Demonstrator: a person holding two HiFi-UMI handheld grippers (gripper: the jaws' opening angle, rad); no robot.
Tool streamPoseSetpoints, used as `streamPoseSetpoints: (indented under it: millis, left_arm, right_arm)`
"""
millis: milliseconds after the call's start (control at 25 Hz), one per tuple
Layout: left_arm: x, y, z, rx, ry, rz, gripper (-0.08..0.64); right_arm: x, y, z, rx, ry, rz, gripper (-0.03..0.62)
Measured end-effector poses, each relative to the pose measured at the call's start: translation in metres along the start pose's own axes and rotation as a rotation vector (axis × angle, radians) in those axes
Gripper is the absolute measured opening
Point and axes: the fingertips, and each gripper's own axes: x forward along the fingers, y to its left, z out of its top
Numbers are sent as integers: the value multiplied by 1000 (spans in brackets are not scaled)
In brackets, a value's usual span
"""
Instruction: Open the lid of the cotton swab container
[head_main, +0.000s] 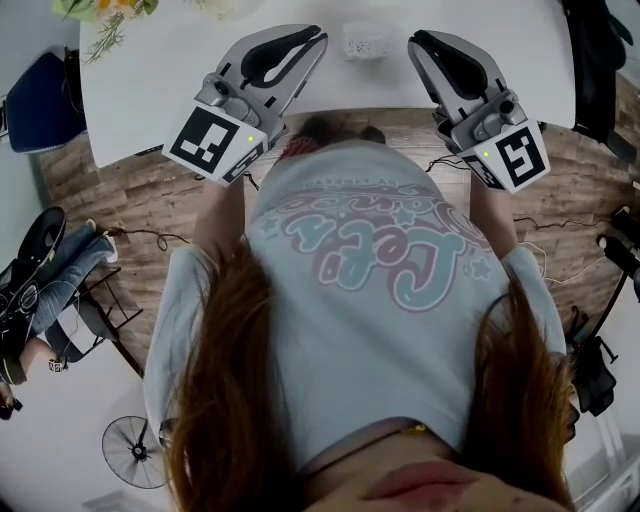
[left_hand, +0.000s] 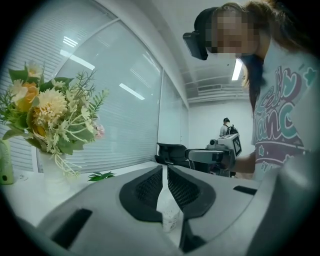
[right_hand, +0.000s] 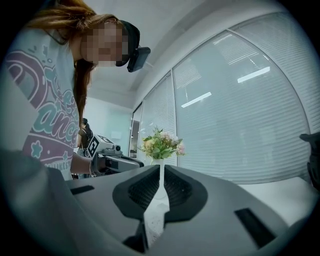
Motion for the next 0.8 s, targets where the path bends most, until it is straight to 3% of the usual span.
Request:
streamPoseSetpoints:
  millis: [280, 800]
  left_arm:
    - [1, 0, 4, -10, -29, -5, 17]
    - [3, -3, -1, 29, 10, -14, 15]
  right_arm:
    - [1, 0, 2, 15, -19, -25, 6]
    - [2, 1, 7, 7, -38, -73, 5]
